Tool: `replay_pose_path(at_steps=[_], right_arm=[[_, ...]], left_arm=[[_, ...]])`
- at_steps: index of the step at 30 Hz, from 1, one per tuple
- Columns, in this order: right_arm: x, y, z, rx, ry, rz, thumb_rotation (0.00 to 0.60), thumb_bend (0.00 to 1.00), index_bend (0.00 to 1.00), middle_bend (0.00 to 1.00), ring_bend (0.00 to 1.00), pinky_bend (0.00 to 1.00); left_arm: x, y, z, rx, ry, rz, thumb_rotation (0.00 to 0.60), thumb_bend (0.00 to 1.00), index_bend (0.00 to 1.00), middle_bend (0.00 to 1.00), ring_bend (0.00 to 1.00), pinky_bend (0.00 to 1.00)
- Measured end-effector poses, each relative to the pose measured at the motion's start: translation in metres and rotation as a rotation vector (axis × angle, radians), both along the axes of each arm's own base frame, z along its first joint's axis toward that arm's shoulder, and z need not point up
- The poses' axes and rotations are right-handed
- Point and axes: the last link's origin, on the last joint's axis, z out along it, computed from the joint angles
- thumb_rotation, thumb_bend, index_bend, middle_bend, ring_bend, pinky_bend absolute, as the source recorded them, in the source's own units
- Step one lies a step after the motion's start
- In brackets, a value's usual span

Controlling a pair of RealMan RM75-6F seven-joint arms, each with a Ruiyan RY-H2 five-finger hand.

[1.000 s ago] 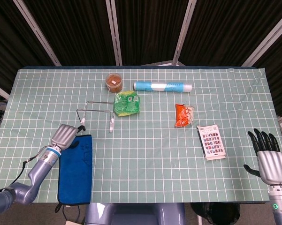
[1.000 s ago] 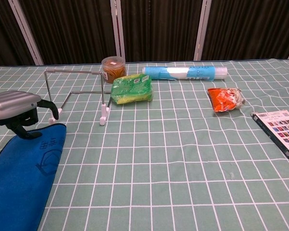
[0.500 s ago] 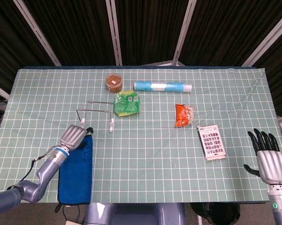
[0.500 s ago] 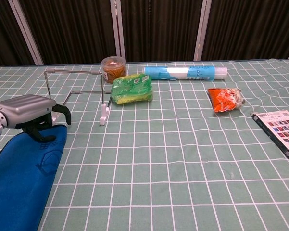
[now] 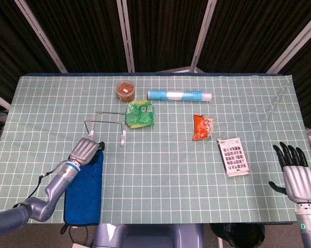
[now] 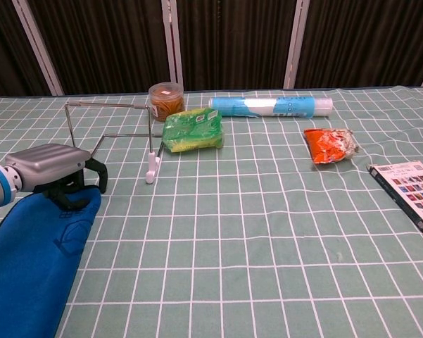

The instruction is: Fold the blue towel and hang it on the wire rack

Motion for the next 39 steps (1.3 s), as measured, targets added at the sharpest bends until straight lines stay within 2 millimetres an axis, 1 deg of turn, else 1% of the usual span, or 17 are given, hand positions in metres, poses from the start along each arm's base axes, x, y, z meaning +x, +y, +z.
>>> replay_pose_path(at_steps=[6,9,12,17,20,24,27,30,34,39], right_arm=[[0.000,0.000,0.000,0.001,0.002,-0.001,0.600,0.00,0.00,0.00,0.00,0.00],[0.000,0.000,0.000,0.000,0.001,0.000,0.600,0.00,0.00,0.00,0.00,0.00],[0.000,0.000,0.001,-0.001,-0.001,0.001,0.600,0.00,0.00,0.00,0.00,0.00],[0.001,0.000,0.001,-0.001,-0.002,0.004,0.600,0.00,0.00,0.00,0.00,0.00],[0.001,0.001,0.001,-0.001,-0.004,0.007,0.600,0.00,0.00,0.00,0.00,0.00],[0.002,0.001,0.002,-0.002,-0.007,0.010,0.600,0.00,0.00,0.00,0.00,0.00],[0.003,0.001,0.002,-0.003,-0.012,0.013,0.600,0.00,0.00,0.00,0.00,0.00],[0.005,0.002,0.004,-0.010,-0.021,0.019,0.600,0.00,0.00,0.00,0.00,0.00],[0.006,0.003,0.008,-0.020,-0.032,0.026,0.600,0.00,0.00,0.00,0.00,0.00],[0.007,0.005,0.011,-0.023,-0.040,0.034,0.600,0.00,0.00,0.00,0.00,0.00]], left_arm=[[0.001,0.000,0.000,0.001,-0.008,0.002,0.600,0.48,0.55,0.95,0.93,1.00],[0.003,-0.002,0.002,0.005,-0.020,-0.003,0.600,0.53,0.62,0.95,0.93,1.00],[0.004,-0.003,0.005,0.011,-0.029,-0.009,0.600,0.59,0.68,0.95,0.93,1.00],[0.005,-0.005,0.012,0.023,-0.030,-0.014,0.600,0.75,0.77,0.96,0.93,1.00],[0.007,-0.007,0.016,0.028,-0.035,-0.013,0.600,0.79,0.81,0.96,0.93,1.00],[0.013,-0.011,0.024,0.040,-0.043,-0.020,0.600,0.79,0.82,0.96,0.93,1.00],[0.020,-0.013,0.033,0.059,-0.056,-0.030,0.600,0.79,0.83,0.96,0.93,1.00],[0.032,-0.015,0.049,0.106,-0.088,-0.055,0.600,0.79,0.84,0.96,0.93,1.00],[0.058,-0.022,0.076,0.199,-0.116,-0.111,0.600,0.79,0.85,0.96,0.93,1.00],[0.083,-0.024,0.105,0.316,-0.049,-0.185,0.600,0.79,0.86,0.96,0.93,1.00]])
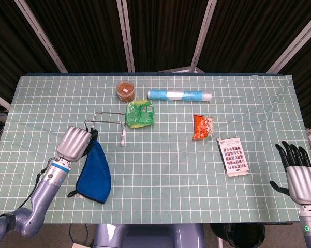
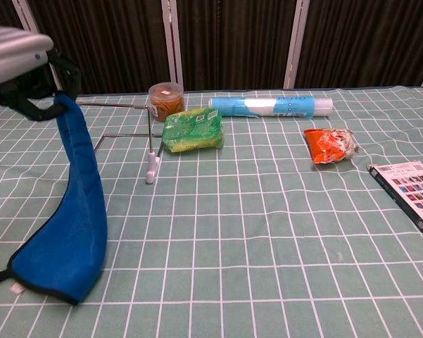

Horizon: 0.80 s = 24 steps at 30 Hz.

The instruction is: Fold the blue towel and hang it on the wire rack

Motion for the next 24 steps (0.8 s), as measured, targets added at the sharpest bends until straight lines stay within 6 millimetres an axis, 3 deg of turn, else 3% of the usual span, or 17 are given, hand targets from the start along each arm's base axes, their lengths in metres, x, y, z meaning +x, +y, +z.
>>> replay_pose_path(at_steps=[10,24], right_arm=[[-0.001,0.000,0.003,-0.007,-0.011,-0.001,0.600,0.00,0.00,0.00,0.00,0.00],[-0.004,-0.003,0.004,-0.007,-0.014,-0.017,0.600,0.00,0.00,0.00,0.00,0.00]], left_arm=[[0.047,0.022,0.043,0.207,0.110,-0.035,0.600,0.79,0.86,0.96,0.93,1.00],[0.081,0.060,0.045,0.296,0.241,-0.089,0.600,0.80,0.87,0.96,0.92,1.00]])
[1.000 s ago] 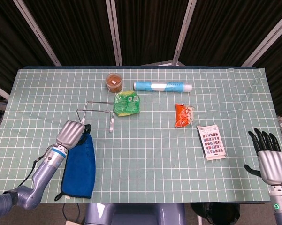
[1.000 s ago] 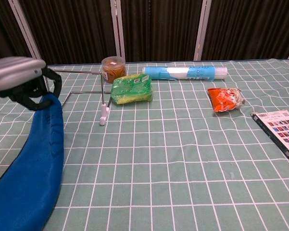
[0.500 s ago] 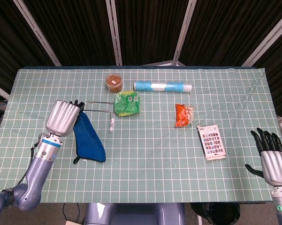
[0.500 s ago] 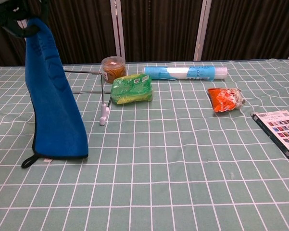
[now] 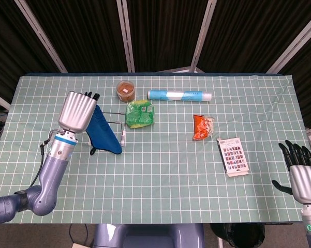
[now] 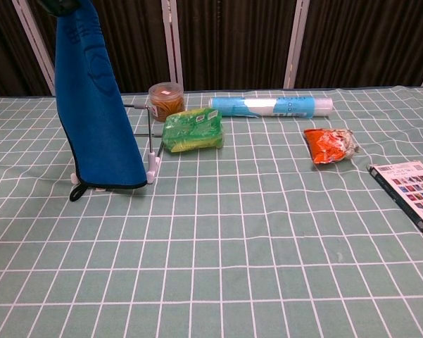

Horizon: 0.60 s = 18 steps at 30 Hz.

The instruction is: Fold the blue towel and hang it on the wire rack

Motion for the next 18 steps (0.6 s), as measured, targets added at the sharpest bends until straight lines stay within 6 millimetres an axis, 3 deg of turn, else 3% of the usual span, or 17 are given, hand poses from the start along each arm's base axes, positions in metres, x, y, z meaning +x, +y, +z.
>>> replay_pose_path(at_steps=[9,18], right_arm=[[-0.003,-0.002,-0.001,-0.001,0.007,-0.017,0.600,0.00,0.00,0.00,0.00,0.00],[-0.005,-0.003,-0.001,-0.002,0.017,-0.031,0.600,0.00,0.00,0.00,0.00,0.00]], left_arm=[[0.011,0.034,-0.015,0.007,0.132,-0.023,0.600,0.79,0.87,0.96,0.91,1.00],[0.011,0.070,-0.043,-0.020,0.220,0.004,0.600,0.79,0.87,0.95,0.90,1.00]])
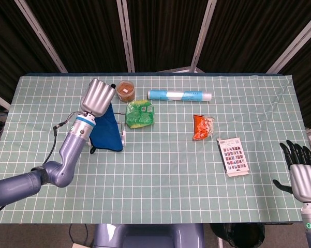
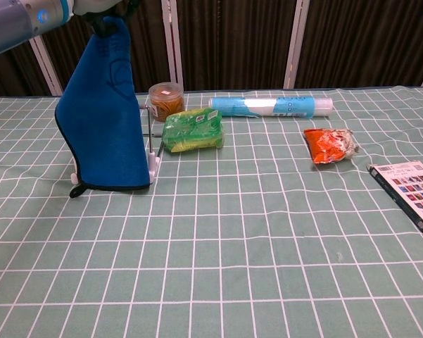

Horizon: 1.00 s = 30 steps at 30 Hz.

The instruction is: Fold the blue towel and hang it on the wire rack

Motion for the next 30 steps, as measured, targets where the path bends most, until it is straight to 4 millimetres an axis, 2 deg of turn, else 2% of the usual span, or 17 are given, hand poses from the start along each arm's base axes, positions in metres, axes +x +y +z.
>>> replay_pose_path(at_steps=[3,4,5,6,7,8,10,13,20,27,30], right_arm=[[-0.001,0.000,0.001,-0.004,0.001,-0.005,0.600,0.00,0.00,0.00,0.00,0.00],[-0.001,0.000,0.001,-0.005,0.002,-0.009,0.600,0.00,0.00,0.00,0.00,0.00],[-0.002,0.000,0.001,-0.006,0.003,-0.011,0.600,0.00,0.00,0.00,0.00,0.00],[-0.003,0.000,0.001,-0.006,0.004,-0.014,0.600,0.00,0.00,0.00,0.00,0.00],[-0.003,0.000,0.001,-0.005,0.005,-0.017,0.600,0.00,0.00,0.00,0.00,0.00],[-0.004,0.000,0.001,-0.005,0.005,-0.020,0.600,0.00,0.00,0.00,0.00,0.00],[-0.004,0.000,0.000,-0.004,0.006,-0.023,0.600,0.00,0.00,0.00,0.00,0.00],[-0.005,0.000,0.000,-0.005,0.006,-0.025,0.600,0.00,0.00,0.00,0.00,0.00],[-0.005,0.000,-0.001,-0.001,0.011,-0.027,0.600,0.00,0.00,0.00,0.00,0.00],[-0.004,0.001,-0.001,-0.001,0.007,-0.022,0.600,0.00,0.00,0.00,0.00,0.00],[-0.003,0.002,0.000,-0.002,0.003,-0.018,0.600,0.00,0.00,0.00,0.00,0.00]], left_arm=[[-0.003,0.009,-0.008,-0.005,-0.004,0.025,0.600,0.79,0.86,0.94,0.89,1.00],[-0.005,0.013,-0.010,-0.004,-0.007,0.038,0.600,0.79,0.83,0.94,0.89,1.00],[-0.007,0.016,-0.012,-0.004,-0.009,0.048,0.600,0.78,0.76,0.93,0.89,1.00],[-0.009,0.018,-0.014,-0.003,-0.012,0.059,0.600,0.74,0.66,0.93,0.89,1.00],[-0.012,0.022,-0.016,-0.005,-0.021,0.077,0.600,0.62,0.44,0.93,0.89,1.00],[-0.015,0.024,-0.018,-0.009,-0.030,0.091,0.600,0.46,0.22,0.93,0.89,1.00],[-0.021,0.029,-0.022,-0.022,-0.060,0.128,0.600,0.23,0.01,0.92,0.89,1.00],[-0.028,0.032,-0.028,-0.040,-0.103,0.191,0.600,0.13,0.00,0.92,0.90,1.00],[-0.030,0.035,-0.034,-0.091,-0.295,0.285,0.600,0.12,0.00,0.91,0.90,1.00],[-0.023,0.030,-0.018,-0.134,-0.460,0.261,0.600,0.13,0.00,0.89,0.88,1.00],[-0.026,0.024,-0.006,-0.141,-0.506,0.247,0.600,0.13,0.00,0.83,0.82,0.96]])
